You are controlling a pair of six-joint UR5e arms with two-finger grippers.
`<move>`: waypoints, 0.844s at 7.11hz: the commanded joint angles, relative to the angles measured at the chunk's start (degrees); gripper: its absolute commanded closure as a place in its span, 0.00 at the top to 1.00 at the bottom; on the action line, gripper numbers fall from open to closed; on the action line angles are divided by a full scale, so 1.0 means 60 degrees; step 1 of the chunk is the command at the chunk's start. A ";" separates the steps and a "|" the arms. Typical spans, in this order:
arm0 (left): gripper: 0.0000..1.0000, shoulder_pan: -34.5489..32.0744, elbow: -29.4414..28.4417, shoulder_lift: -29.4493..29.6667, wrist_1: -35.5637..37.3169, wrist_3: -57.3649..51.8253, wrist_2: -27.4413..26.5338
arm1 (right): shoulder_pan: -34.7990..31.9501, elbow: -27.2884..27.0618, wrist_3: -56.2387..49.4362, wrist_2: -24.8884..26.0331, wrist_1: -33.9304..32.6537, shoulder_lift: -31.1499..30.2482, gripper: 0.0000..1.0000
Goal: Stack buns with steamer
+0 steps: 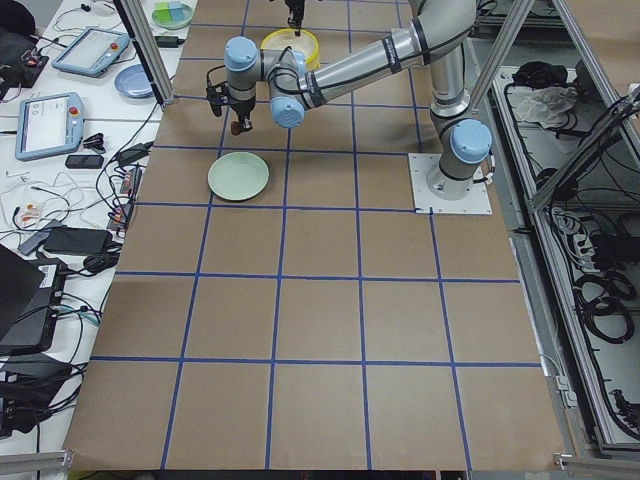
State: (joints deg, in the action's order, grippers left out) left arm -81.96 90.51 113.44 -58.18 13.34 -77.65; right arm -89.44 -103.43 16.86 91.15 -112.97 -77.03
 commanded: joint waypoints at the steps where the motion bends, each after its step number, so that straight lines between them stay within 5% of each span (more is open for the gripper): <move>1: 0.00 0.0008 0.0018 0.0005 0.0000 0.0003 0.0022 | -0.0005 -0.0047 0.0104 -0.0001 0.0034 0.0007 0.16; 3: 0.00 0.0008 0.0018 0.0005 0.0000 0.0003 0.0022 | -0.0005 -0.0061 0.0105 -0.0016 0.0034 -0.0008 0.25; 6: 0.00 0.0008 0.0018 0.0005 0.0015 0.0003 0.0022 | 0.0010 0.0040 0.0047 0.0013 -0.0112 -0.0051 0.89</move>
State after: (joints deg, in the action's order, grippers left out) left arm -81.92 90.62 113.47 -58.10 13.36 -77.52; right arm -89.46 -103.65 17.50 91.00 -113.03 -77.16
